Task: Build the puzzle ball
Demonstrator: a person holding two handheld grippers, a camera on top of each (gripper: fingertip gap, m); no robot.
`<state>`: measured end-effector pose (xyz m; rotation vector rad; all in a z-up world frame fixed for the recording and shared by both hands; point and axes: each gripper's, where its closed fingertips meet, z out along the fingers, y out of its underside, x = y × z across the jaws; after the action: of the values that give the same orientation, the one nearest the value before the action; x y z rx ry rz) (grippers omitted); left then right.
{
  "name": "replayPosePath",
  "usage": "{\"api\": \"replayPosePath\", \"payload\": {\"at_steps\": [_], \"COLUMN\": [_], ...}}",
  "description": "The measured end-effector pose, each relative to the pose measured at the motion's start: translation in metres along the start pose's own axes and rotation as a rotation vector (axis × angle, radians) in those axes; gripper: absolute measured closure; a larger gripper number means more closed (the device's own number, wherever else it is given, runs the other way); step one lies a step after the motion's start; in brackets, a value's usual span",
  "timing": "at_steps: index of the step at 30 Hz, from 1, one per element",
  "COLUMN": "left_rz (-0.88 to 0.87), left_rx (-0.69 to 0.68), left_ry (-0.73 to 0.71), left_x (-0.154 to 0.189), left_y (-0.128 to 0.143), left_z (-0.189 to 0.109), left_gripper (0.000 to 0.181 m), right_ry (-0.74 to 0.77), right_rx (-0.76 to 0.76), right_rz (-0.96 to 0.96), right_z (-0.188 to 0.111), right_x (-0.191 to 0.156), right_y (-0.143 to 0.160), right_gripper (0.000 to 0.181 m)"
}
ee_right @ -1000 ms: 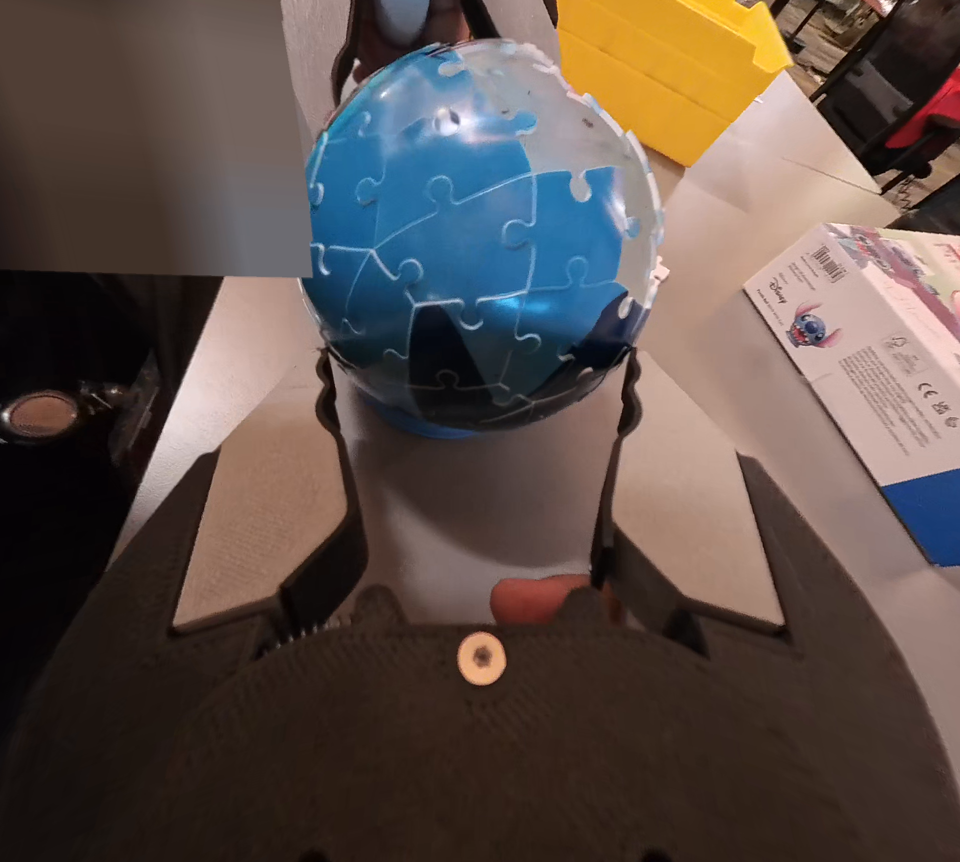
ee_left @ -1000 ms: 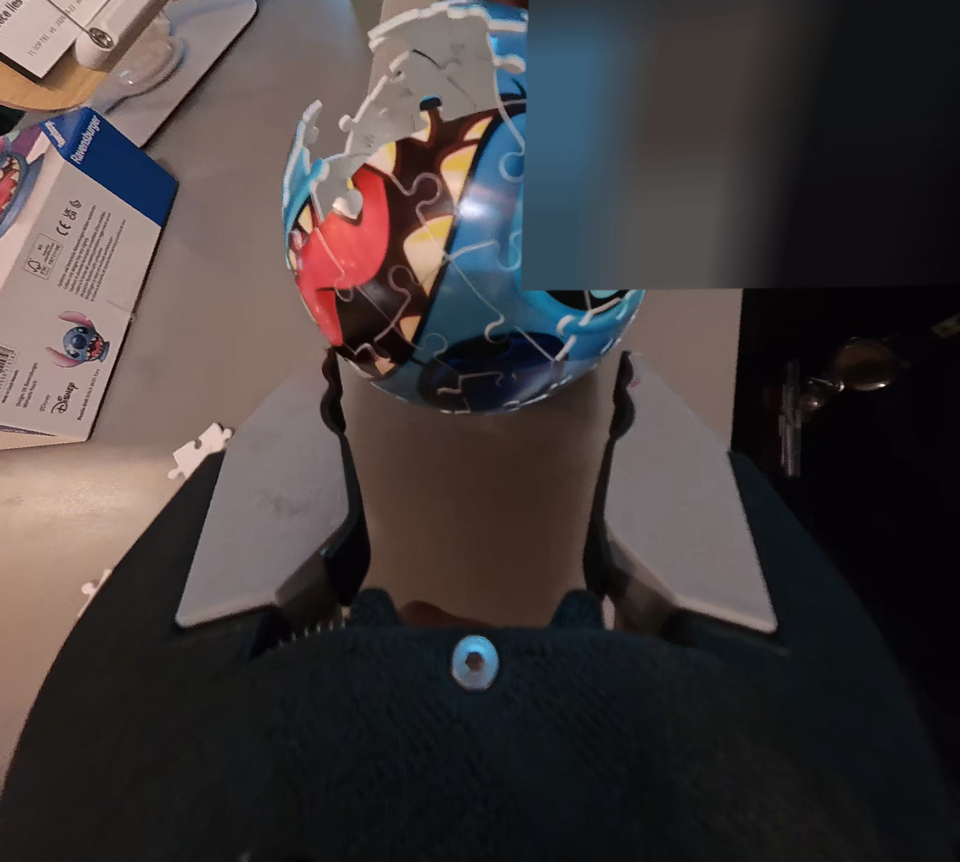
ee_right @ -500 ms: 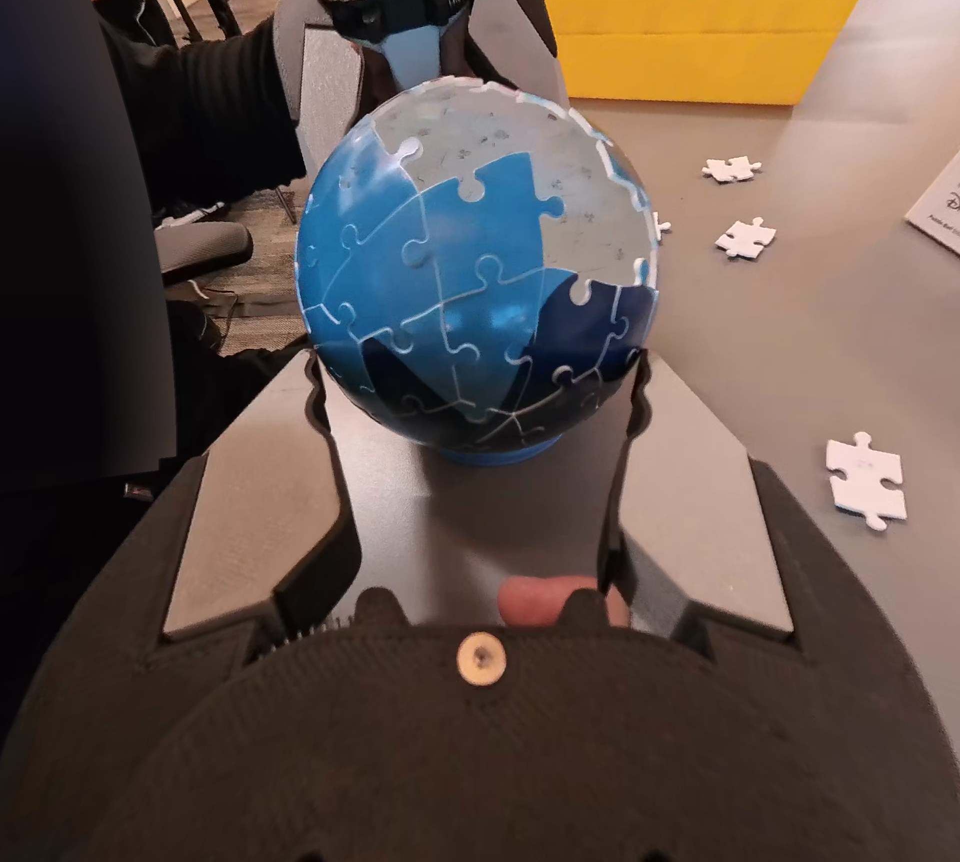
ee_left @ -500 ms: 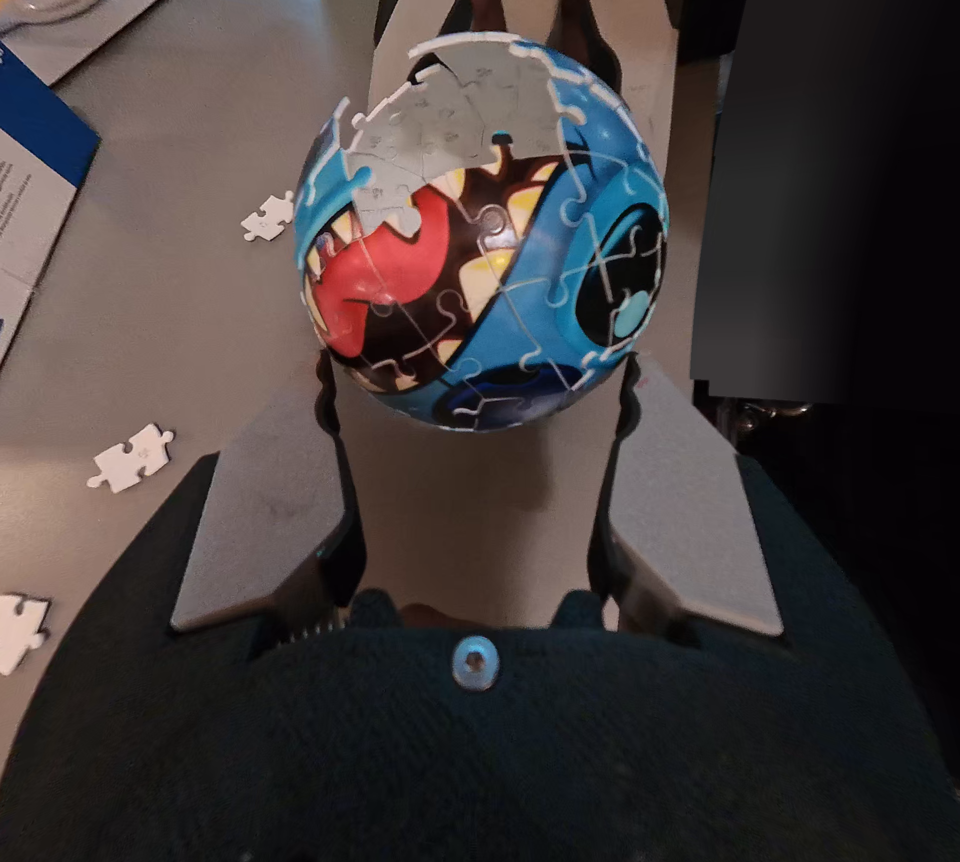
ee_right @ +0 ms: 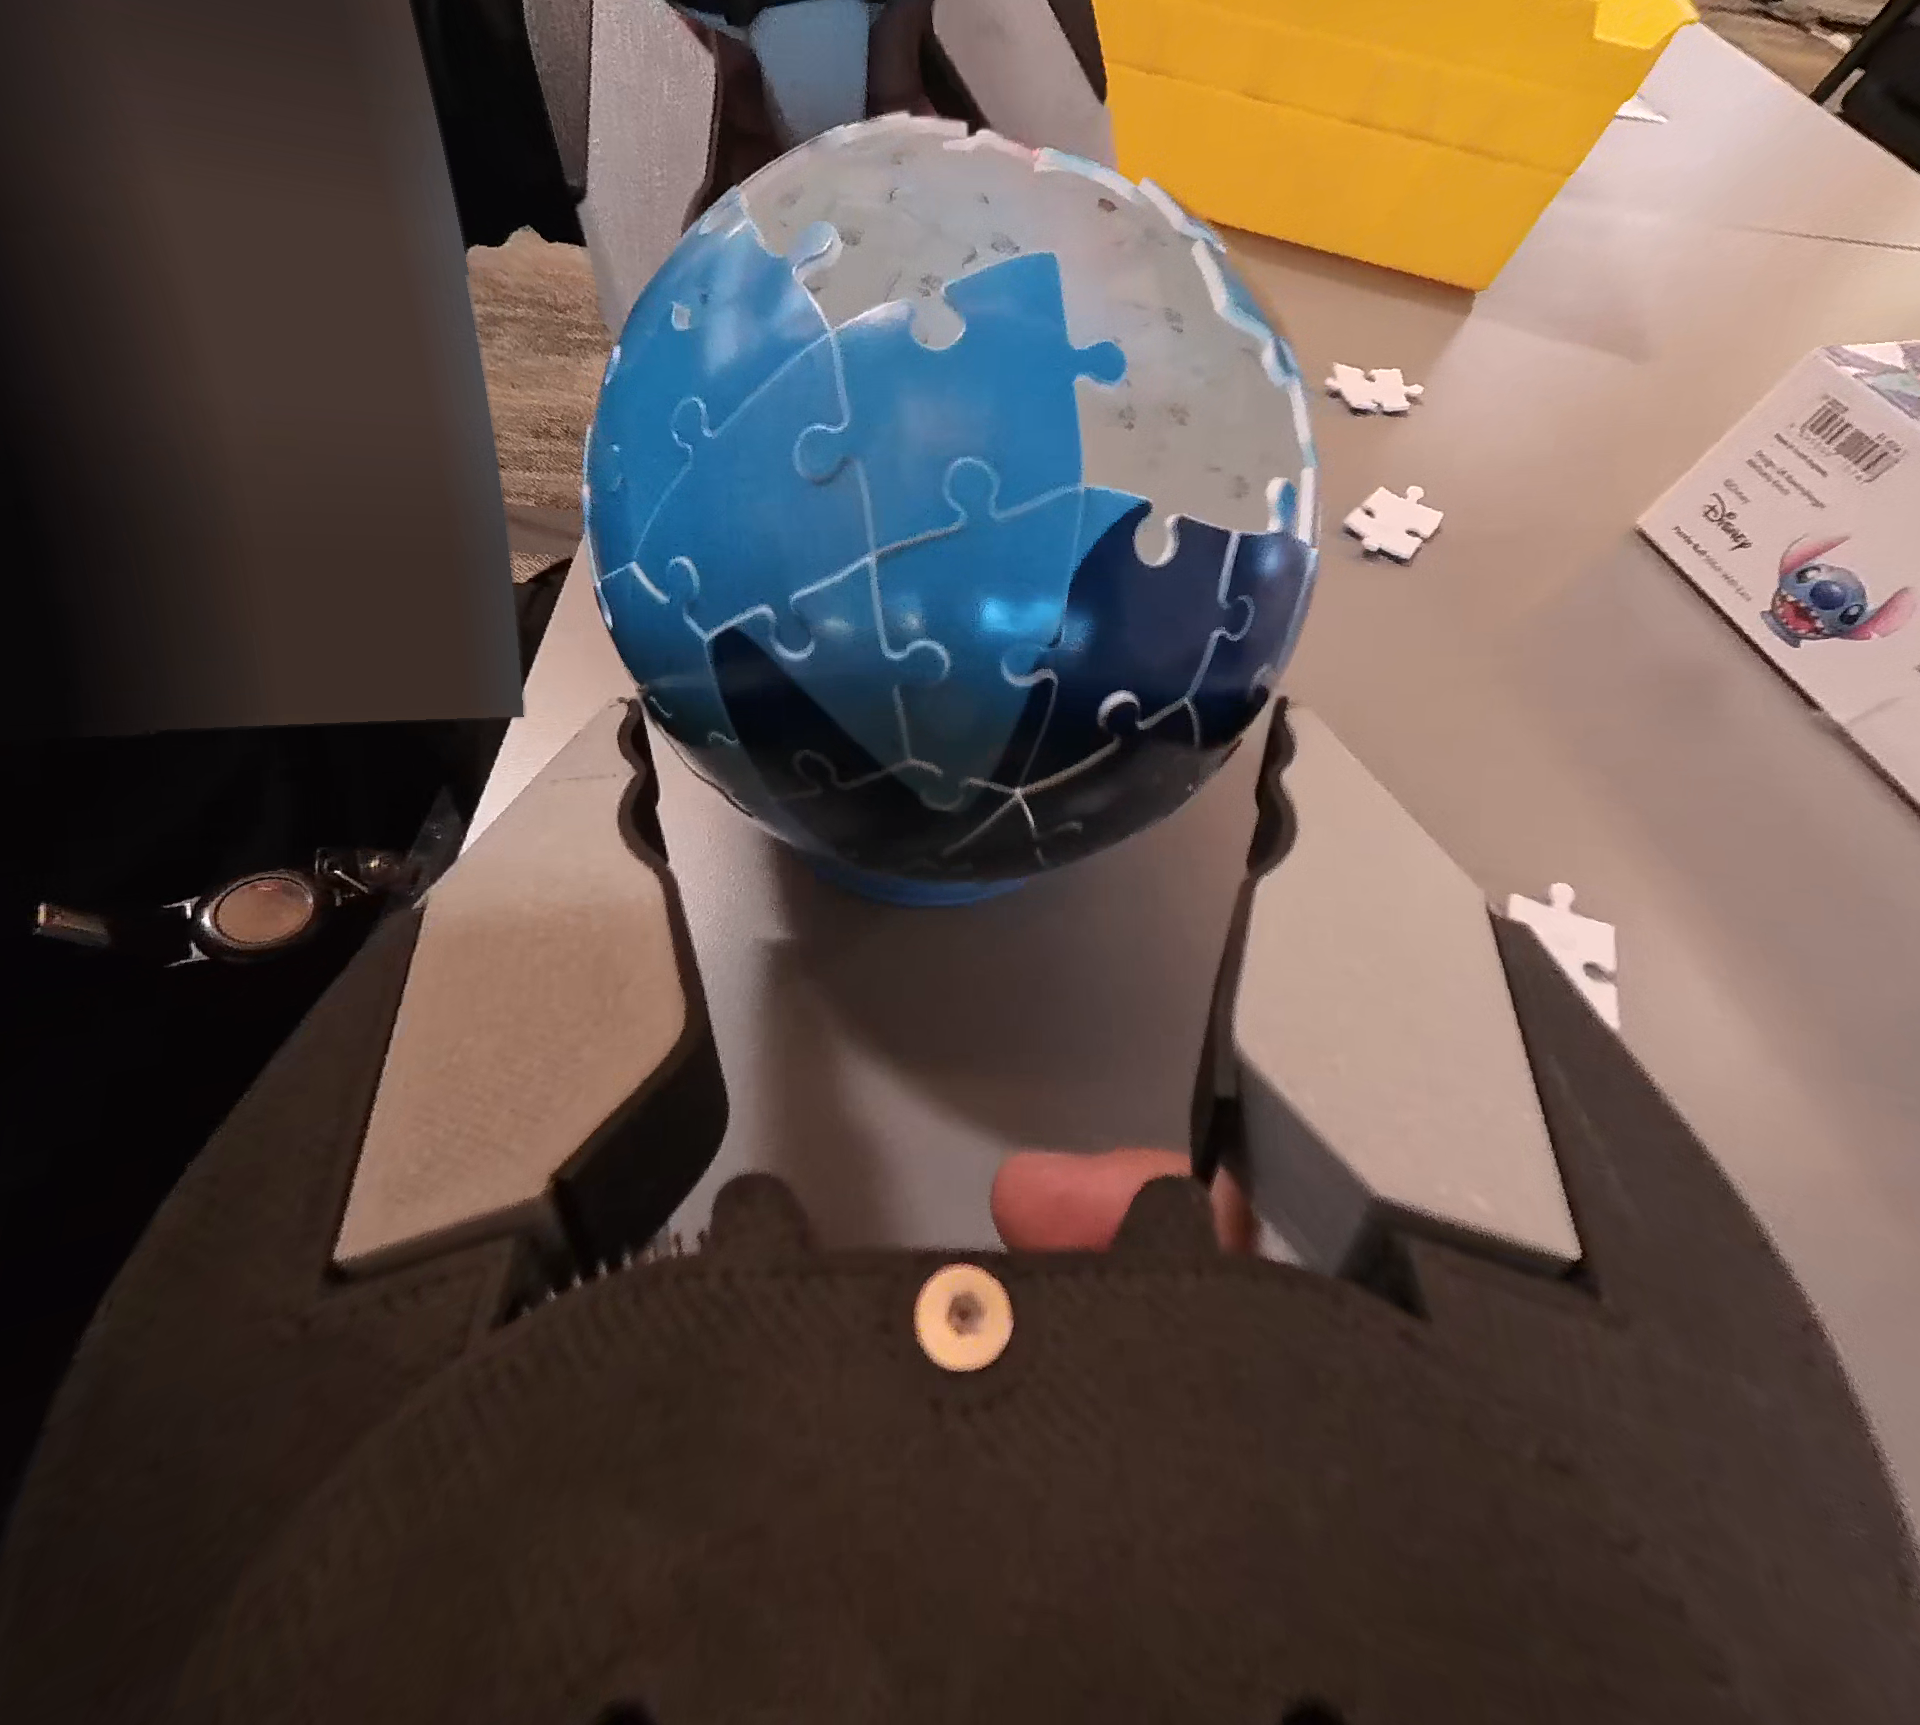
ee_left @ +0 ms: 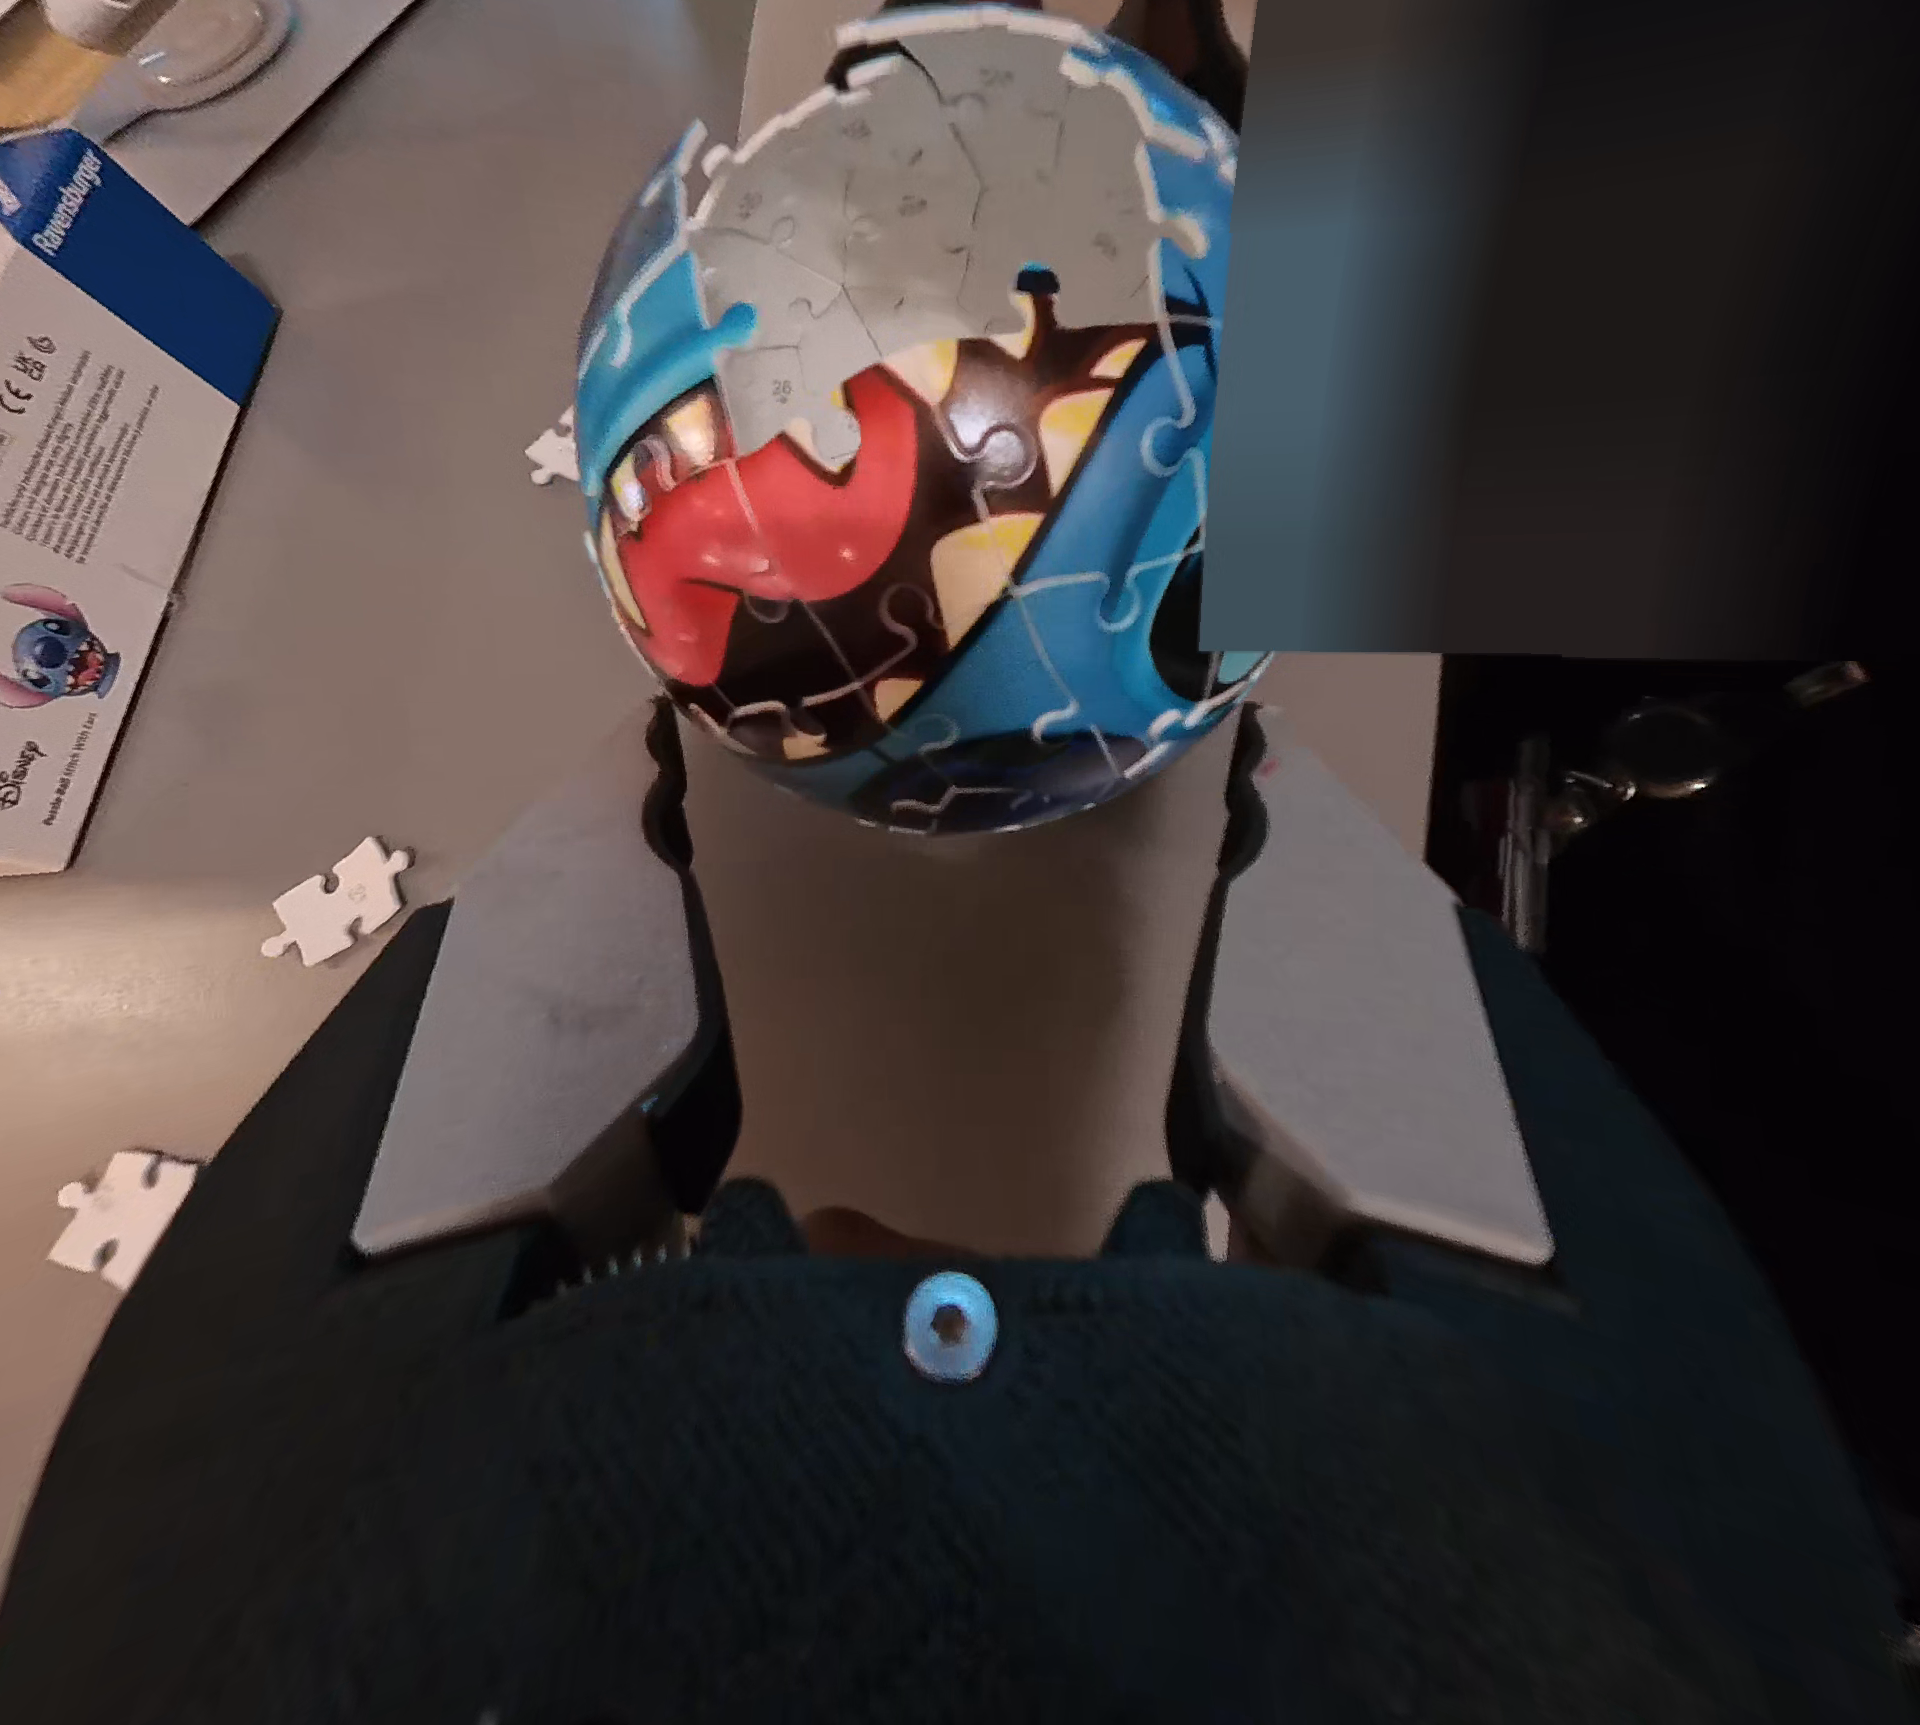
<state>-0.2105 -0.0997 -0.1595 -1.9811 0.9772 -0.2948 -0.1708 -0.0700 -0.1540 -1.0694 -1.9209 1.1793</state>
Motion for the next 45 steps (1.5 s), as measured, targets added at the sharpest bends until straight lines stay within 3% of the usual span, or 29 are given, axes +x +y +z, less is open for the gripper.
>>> {"api": "replayPosePath", "payload": {"at_steps": [4, 8, 10, 14, 21, 27, 35, 40, 45], "left_rz": [-0.026, -0.058, -0.079, -0.111, -0.175, -0.19, -0.283, -0.288, -0.357], "left_rx": [0.04, 0.06, 0.069, 0.08, 0.046, 0.024, 0.031, 0.051, 0.095], "left_ry": [-0.002, -0.048, -0.071, -0.127, -0.171, -0.186, -0.24, -0.337, -0.278], "left_x": [-0.001, -0.01, -0.015, -0.026, -0.033, -0.029, -0.034, -0.053, -0.049], "left_y": [-0.003, 0.002, 0.005, 0.007, 0.016, 0.011, -0.012, -0.039, -0.083], "left_z": [-0.012, -0.033, -0.043, -0.056, -0.052, -0.051, -0.067, -0.083, -0.08], "left_gripper": [0.078, 0.081, 0.084, 0.09, 0.099, 0.103, 0.11, 0.119, 0.122], "right_ry": [0.059, 0.23, 0.211, 0.211, 0.232, 0.236, 0.26, 0.314, 0.386], "right_rx": [0.0, -0.034, -0.058, -0.231, -0.357, -0.355, -0.335, -0.245, -0.12], "right_rz": [-0.041, -0.021, 0.081, 0.172, 0.185, 0.216, 0.188, 0.183, 0.087], "right_z": [-0.024, -0.072, -0.083, -0.08, -0.056, -0.053, -0.05, -0.061, -0.071], "right_x": [0.014, 0.059, 0.069, 0.077, 0.076, 0.076, 0.076, 0.083, 0.079], "right_y": [0.001, 0.014, 0.028, 0.072, 0.094, 0.093, 0.087, 0.067, 0.033], "right_gripper": [0.07, 0.095, 0.105, 0.11, 0.119, 0.152, 0.153, 0.154, 0.154]}}
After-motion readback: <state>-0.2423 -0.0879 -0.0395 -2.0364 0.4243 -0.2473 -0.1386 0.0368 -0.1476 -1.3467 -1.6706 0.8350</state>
